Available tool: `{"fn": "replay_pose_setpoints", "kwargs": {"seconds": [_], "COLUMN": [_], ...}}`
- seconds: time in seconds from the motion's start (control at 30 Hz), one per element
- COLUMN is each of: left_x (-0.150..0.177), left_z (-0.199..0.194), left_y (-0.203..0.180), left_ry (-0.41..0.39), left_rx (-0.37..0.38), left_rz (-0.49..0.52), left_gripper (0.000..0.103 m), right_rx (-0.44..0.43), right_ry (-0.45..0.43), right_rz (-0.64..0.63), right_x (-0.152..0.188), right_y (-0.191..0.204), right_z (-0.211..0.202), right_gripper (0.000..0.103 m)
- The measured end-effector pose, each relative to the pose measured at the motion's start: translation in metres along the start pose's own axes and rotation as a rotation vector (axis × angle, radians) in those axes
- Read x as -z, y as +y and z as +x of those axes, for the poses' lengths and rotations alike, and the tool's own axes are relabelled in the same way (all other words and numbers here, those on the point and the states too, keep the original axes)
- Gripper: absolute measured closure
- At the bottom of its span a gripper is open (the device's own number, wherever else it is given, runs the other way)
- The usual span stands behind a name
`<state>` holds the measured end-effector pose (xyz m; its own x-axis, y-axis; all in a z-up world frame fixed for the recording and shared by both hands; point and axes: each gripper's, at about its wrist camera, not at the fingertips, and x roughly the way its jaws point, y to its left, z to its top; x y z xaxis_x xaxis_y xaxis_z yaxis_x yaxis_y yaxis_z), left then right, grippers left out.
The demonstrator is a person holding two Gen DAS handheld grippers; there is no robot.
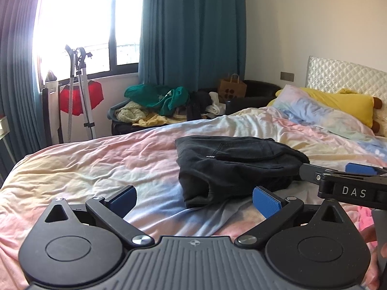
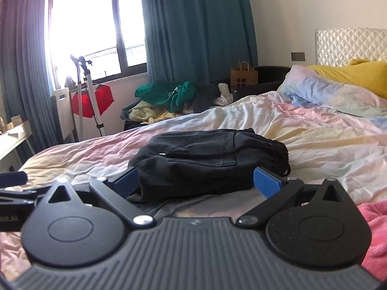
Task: Fold clothes
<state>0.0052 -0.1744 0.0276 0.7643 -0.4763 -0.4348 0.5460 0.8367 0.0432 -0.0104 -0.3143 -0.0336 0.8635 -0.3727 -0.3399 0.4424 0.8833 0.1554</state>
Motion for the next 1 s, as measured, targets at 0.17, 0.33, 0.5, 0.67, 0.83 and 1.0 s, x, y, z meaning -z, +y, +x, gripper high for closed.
{"fn": "replay_pose_setpoints", "kwargs": {"seconds": [0.17,0.33,0.5,0.67,0.83,1.0], "left_x": [-0.001,-0.001,-0.001,0.0,0.0,0.001], "left_z": [-0.003,-0.008,-0.011,-0.014,-0.015,-0.016], "left_y": [0.003,0.004,0.004,0.004,0.003,0.0], "left_ry": [-0.001,-0.01,-0.012,-0.011,-0.007,-0.006], "left_rx": [-0.019,-0.027,-0.029,-0.028,-0.022,-0.019], "left_rz": [-0.009,-0.015,-0.015,-0.016,-0.02,-0.015], "left_gripper": [0.0,0.0,0.0,0.0,0.0,0.0], "right_rx": [0.009,0.016,0.025,0.038,0.044,0.052], "right_ry": [-0.003,0.001,0.007,0.004,0.014,0.015], "right_rz": [-0.005,-0.002,-0.005,-0.017,-0.019,-0.02], "right_x": [0.001,0.002,0.002,0.002,0.003,0.003], "right_y": [0.0,0.0,0.003,0.005,0.006,0.007], "right_z": [-0.003,-0.004,-0.005,-0.004,-0.003,-0.002], "right_gripper": [0.0,0.0,0.0,0.0,0.0,0.0]}}
